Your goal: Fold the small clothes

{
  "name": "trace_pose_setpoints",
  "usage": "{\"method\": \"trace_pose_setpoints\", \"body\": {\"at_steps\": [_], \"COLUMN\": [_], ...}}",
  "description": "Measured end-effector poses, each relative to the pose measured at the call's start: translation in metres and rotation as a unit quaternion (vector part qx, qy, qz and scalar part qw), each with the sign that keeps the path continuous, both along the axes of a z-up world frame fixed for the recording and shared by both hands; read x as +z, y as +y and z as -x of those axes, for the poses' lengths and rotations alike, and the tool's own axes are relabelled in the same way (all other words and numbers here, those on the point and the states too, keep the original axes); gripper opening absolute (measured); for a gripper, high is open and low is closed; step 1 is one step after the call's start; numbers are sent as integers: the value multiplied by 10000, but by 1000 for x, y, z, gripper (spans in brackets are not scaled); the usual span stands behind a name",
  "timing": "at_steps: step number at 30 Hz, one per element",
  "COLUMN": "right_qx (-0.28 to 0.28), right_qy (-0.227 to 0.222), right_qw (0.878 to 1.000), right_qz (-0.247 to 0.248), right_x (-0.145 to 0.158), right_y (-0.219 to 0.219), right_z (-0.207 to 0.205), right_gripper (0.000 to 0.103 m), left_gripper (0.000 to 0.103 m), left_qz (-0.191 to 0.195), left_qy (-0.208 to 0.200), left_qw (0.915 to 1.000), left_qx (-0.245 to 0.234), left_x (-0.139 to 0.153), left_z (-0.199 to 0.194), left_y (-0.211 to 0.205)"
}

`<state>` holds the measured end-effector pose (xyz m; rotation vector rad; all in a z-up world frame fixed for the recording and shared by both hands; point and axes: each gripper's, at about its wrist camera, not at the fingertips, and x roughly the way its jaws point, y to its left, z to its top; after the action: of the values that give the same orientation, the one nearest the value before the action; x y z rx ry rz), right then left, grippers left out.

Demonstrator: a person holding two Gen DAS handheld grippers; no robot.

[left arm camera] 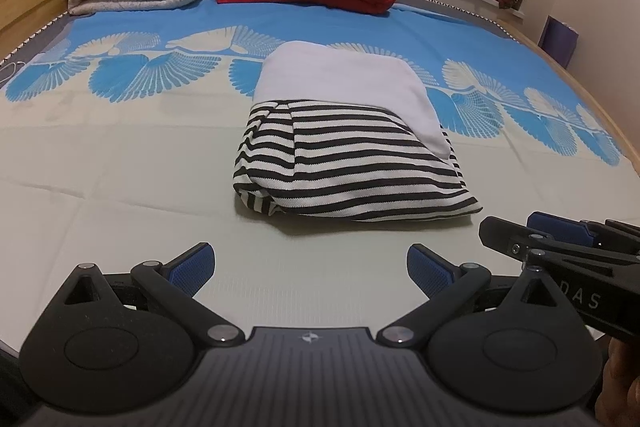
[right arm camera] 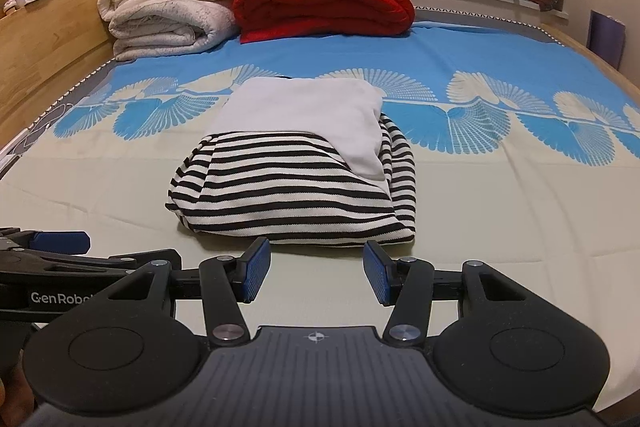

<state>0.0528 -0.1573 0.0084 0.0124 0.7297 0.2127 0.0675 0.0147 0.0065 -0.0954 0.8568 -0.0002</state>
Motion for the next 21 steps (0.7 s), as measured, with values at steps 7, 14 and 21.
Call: {"method": "trace_pose_setpoints", "body": {"at_steps": [7, 14, 21], "right_qx": [-5, -13, -10], "right_qy": [2, 11, 5], "right_qw": [10000, 10000, 10000], "right_qz": [0, 19, 31], "right_x": [0, -1, -1], "right_y": [0, 0, 0], "right_z": [0, 0, 0], "right_gripper": [53, 53, 53], "left_gripper": [102, 102, 102], "left_qz": [-11, -11, -21], "left_qy": [-9, -12, -16], "left_qw": [10000, 10000, 10000], "left_qx": [-5, -27, -34], "left_x": [-1, -2, -2], "left_z": [0, 0, 0], "left_y": [0, -1, -1]}}
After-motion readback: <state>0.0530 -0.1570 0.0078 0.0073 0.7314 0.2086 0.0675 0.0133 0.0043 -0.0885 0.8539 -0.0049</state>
